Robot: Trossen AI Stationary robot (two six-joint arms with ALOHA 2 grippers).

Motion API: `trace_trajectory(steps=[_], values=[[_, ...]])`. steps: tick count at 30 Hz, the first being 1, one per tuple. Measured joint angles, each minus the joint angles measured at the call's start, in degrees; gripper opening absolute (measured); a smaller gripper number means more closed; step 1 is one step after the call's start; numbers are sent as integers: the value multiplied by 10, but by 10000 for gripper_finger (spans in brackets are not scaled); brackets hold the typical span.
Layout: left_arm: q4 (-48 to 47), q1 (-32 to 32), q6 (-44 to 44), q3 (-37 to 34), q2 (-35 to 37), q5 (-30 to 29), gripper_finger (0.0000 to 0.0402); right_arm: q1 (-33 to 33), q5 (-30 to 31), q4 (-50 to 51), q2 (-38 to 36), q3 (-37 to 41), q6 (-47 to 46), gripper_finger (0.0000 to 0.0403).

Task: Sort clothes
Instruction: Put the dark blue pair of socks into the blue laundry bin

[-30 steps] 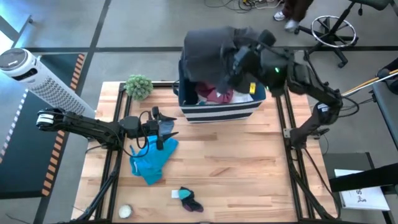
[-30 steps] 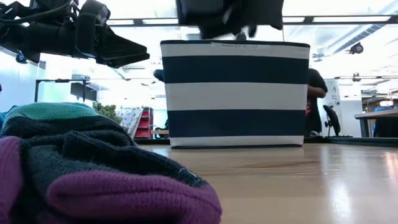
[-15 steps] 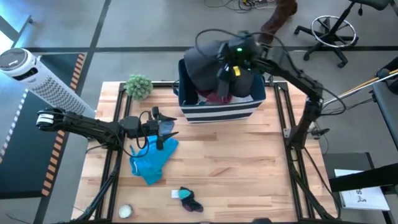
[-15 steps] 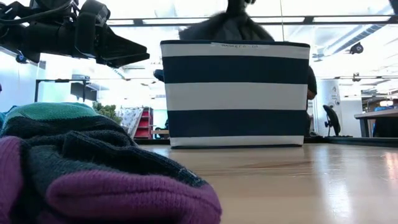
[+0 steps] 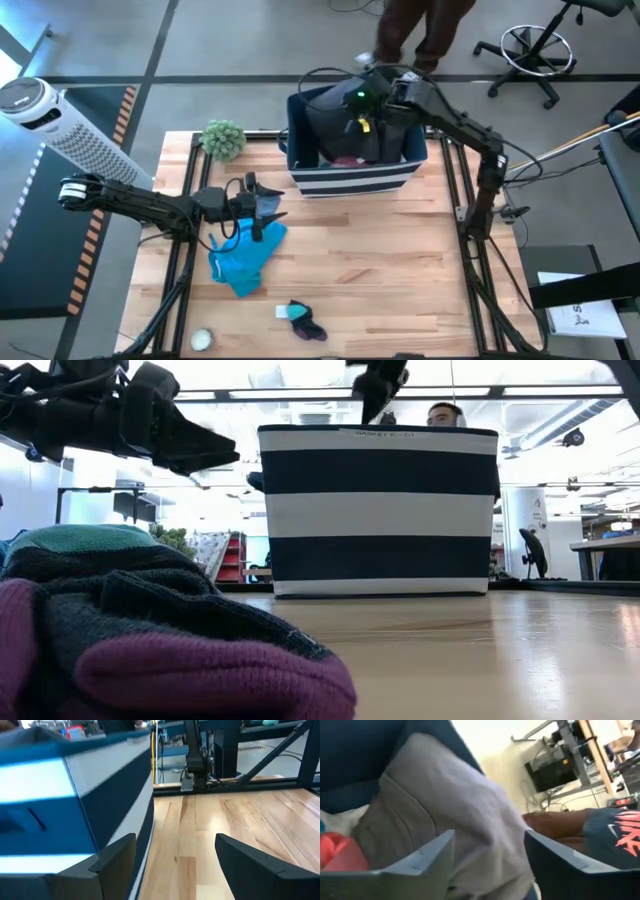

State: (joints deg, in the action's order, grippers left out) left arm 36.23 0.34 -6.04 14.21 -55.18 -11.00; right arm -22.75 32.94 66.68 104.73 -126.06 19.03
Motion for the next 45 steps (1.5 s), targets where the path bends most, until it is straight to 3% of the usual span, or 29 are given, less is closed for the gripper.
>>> trace_trajectory(steps=[3, 7, 14, 20, 25, 33, 45], values=[[-9, 0, 8, 0, 0, 0, 254, 19, -5, 4, -31, 0, -1, 256], [-9, 0, -2, 0, 0, 0, 239, 52, -62, 5, -80, 0, -24, 269], [-8, 0, -8, 0, 0, 12, 203, 131, -179, 47, -144, 27, -79, 243], [-7, 0, -9, 0, 0, 30, 180, 239, -190, 18, -184, 140, -133, 238], [-7, 0, -8, 0, 0, 29, 178, 327, -205, -69, -208, 284, -177, 256], [-7, 0, 3, 0, 0, 29, 216, 428, -309, -295, -225, 491, -262, 284], [3, 0, 4, 0, 0, 29, 256, 441, -335, -626, -193, 697, -301, 282]])
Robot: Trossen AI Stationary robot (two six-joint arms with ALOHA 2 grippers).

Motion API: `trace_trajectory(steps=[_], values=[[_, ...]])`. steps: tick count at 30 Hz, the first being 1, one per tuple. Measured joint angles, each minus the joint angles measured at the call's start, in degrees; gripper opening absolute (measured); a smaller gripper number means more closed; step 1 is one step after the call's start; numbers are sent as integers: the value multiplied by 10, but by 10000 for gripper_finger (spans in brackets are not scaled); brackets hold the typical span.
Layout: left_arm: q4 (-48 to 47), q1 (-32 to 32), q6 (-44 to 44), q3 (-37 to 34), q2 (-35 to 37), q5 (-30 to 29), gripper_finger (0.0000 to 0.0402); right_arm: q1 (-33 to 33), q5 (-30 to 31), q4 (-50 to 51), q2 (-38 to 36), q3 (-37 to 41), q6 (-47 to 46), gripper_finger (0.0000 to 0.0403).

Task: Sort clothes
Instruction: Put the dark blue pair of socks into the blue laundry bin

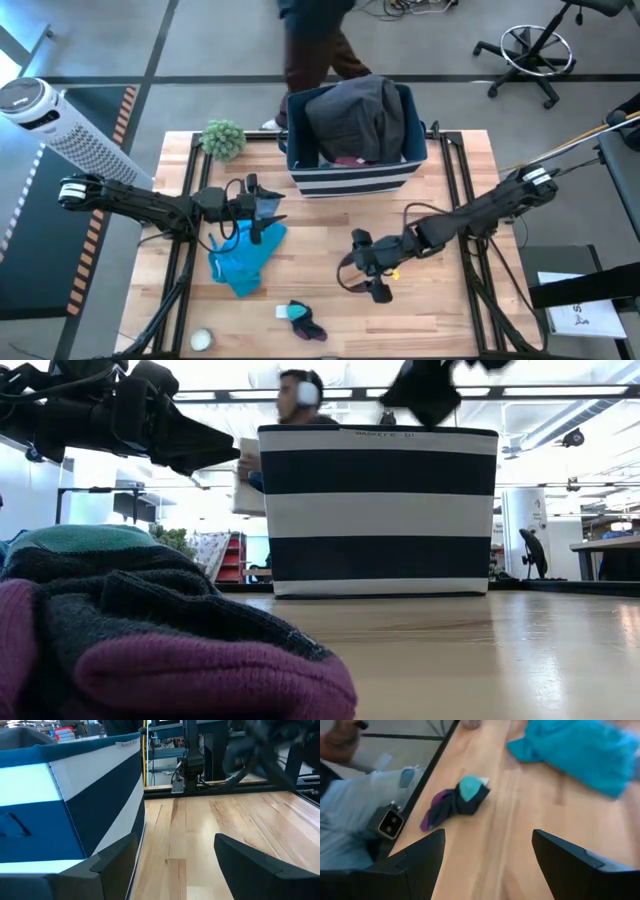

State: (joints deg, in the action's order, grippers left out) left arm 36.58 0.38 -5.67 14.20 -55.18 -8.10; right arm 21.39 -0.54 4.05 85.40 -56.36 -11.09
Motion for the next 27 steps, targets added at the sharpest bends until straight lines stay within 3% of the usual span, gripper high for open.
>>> trace_trajectory(steps=[6, 10, 13, 18, 23, 27], values=[[0, 0, -7, 0, 0, -3, 247, -30, -93, -120, 68, 28, -25, 281], [-5, 0, -7, 0, 0, -3, 237, -53, -154, -123, 122, -9, -10, 284], [-35, 0, -1, 0, 0, 48, 229, -67, -195, -101, 141, -41, 9, 280], [-42, 14, 44, 0, 0, 195, 206, -80, -190, -20, 126, -59, 52, 275], [-40, 77, 63, 0, -1, 189, 186, -88, -172, -5, 80, -27, 62, 282], [-44, 137, 95, 10, -19, 139, 184, -88, -141, -5, 48, 14, 61, 286]])
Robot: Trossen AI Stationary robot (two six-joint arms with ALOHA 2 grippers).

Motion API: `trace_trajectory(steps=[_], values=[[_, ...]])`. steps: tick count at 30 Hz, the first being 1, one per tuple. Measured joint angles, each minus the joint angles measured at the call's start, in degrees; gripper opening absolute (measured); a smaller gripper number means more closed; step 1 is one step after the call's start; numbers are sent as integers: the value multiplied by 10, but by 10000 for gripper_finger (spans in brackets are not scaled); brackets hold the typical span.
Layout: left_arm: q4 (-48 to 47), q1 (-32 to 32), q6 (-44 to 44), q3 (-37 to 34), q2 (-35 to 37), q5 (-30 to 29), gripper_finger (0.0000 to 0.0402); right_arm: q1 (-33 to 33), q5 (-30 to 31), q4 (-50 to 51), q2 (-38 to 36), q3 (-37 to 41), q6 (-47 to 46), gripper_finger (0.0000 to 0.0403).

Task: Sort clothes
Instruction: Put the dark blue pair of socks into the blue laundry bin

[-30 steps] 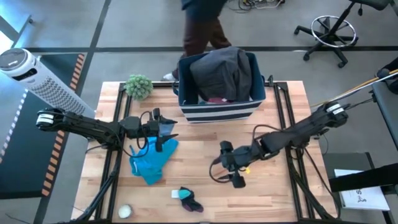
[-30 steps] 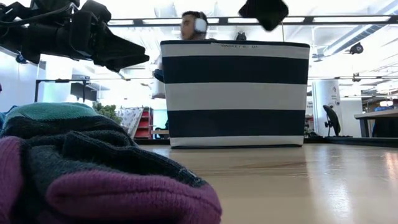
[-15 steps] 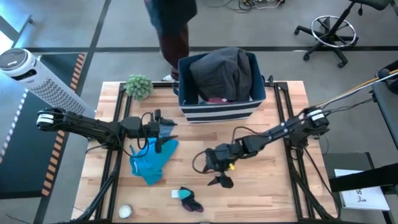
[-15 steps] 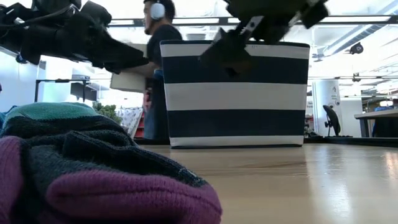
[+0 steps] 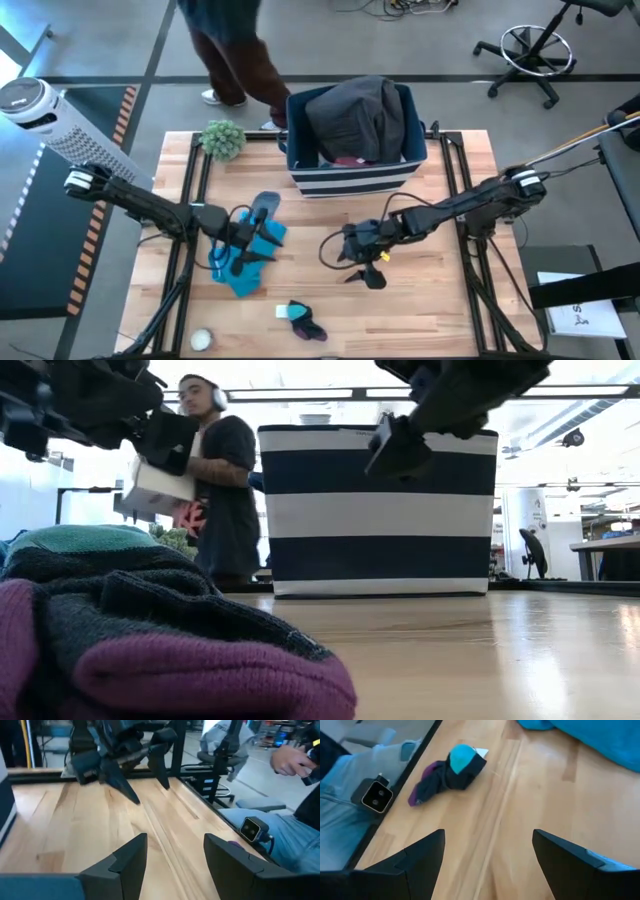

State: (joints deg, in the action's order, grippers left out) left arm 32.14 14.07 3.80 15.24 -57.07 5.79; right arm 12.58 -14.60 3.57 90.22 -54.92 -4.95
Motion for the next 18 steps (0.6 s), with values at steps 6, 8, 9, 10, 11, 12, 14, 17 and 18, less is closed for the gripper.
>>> trace_trajectory(steps=[6, 8, 9, 10, 11, 12, 14, 17, 18], values=[[-73, 63, 47, 51, -65, -53, 188, 1, 11, -40, -29, 51, -26, 278], [-101, 80, 62, 81, -95, -54, 185, 1, 11, -53, -32, 61, -37, 275], [-120, 89, 68, 95, -110, -55, 184, 2, 12, -53, -33, 66, -44, 273], [-136, 97, 72, 113, -130, -55, 183, 3, 12, -51, -33, 68, -47, 273], [-150, 107, 75, 133, -148, -54, 182, 5, 12, -49, -32, 70, -50, 272], [-171, 116, 75, 150, -164, -54, 181, 8, 12, -50, -30, 71, -51, 272], [-214, 132, 76, 191, -199, -55, 182, 15, 12, -52, -28, 71, -56, 272], [-285, 151, 93, 246, -251, -54, 190, 26, 12, -50, -26, 72, -66, 274], [-297, 157, 103, 262, -268, -54, 194, 31, 13, -50, -26, 72, -71, 274]])
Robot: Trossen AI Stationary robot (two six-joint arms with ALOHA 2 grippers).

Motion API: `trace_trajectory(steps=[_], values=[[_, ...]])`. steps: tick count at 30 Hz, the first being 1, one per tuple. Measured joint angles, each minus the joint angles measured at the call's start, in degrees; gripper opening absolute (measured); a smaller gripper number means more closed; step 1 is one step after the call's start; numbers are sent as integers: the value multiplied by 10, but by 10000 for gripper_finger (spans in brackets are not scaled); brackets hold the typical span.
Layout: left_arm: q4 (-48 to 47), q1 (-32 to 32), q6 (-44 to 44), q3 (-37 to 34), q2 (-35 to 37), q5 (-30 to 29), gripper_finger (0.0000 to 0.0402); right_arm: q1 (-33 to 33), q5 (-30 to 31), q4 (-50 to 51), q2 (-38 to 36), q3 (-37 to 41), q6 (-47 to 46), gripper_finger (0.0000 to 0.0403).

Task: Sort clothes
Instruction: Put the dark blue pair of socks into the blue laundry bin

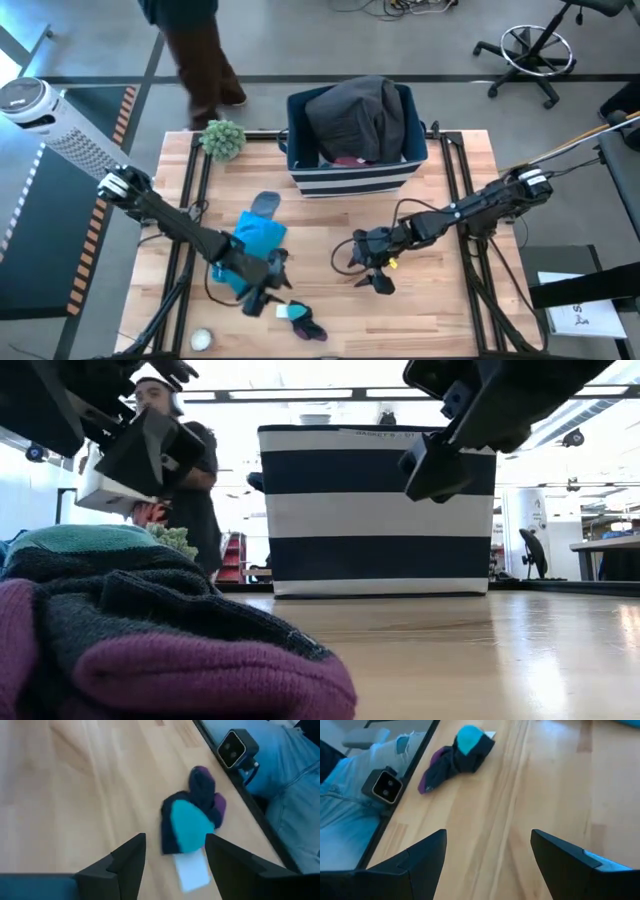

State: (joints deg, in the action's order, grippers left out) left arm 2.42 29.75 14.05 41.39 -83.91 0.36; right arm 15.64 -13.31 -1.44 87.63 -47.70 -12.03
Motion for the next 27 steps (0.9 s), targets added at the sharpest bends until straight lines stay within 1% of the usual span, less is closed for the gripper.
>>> trace_trajectory(steps=[4, 9, 13, 16, 18, 20, 23, 26, 27], values=[[-5, 20, 35, 48, -60, 2, 215, 17, 14, 7, -2, 0, -4, 271], [-2, 36, 67, 90, -124, 5, 256, 33, 29, 12, -2, 0, -6, 268], [-3, 36, 88, 96, -166, 2, 285, 40, 44, 12, -2, 0, -8, 272], [0, 36, 110, 97, -188, -5, 285, 45, 44, 12, -2, 0, -17, 272], [5, 37, 114, 97, -198, -9, 265, 49, 44, 12, -2, 0, -22, 268], [3, 37, 115, 96, -199, -18, 229, 51, 45, 12, -2, 0, -27, 263], [-13, 37, 104, 97, -193, -50, 147, 55, 45, 12, -2, 0, -37, 256], [-57, 37, 92, 97, -174, -92, 43, 57, 45, 12, -2, 0, -45, 251], [-77, 35, 92, 96, -165, -110, 24, 58, 45, 11, -2, 0, -46, 250]])
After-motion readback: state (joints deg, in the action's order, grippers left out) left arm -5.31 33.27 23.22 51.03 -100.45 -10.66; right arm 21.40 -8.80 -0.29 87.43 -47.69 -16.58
